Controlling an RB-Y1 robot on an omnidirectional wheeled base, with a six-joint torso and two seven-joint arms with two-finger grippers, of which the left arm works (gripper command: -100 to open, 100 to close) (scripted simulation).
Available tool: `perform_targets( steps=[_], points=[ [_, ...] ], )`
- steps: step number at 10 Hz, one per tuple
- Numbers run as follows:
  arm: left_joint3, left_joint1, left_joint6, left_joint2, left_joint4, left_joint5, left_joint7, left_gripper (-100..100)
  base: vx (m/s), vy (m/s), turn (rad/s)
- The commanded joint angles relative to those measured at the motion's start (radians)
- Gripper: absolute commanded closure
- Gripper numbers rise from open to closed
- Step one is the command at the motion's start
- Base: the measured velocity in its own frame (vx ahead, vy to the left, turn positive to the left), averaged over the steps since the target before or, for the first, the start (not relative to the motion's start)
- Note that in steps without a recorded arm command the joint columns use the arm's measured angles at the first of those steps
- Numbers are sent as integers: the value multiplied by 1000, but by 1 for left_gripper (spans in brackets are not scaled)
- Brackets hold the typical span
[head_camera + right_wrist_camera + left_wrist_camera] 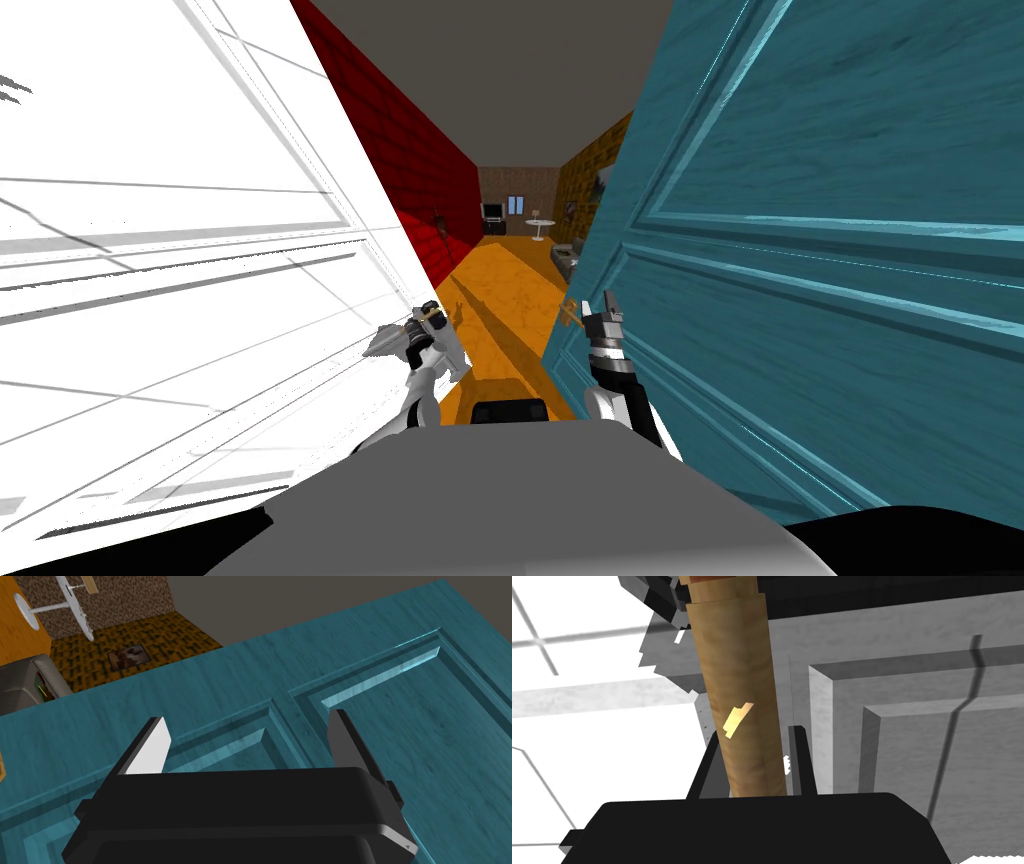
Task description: Push the door open
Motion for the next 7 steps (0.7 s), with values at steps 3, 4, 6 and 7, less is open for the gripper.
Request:
perform_targets(
  steps=[3,4,6,7],
  points=[
    [59,-19,-42,3,-8,49,-71,100,90,48,-41],
    [70,-22,-49,-1,-7,61,-86,100,96,46,-50],
    [103,-30,-67,-16,-4,95,-131,100,126,47,-66],
    [113,-33,-72,-21,-3,105,-144,100,100,26,-20]
  ],
)
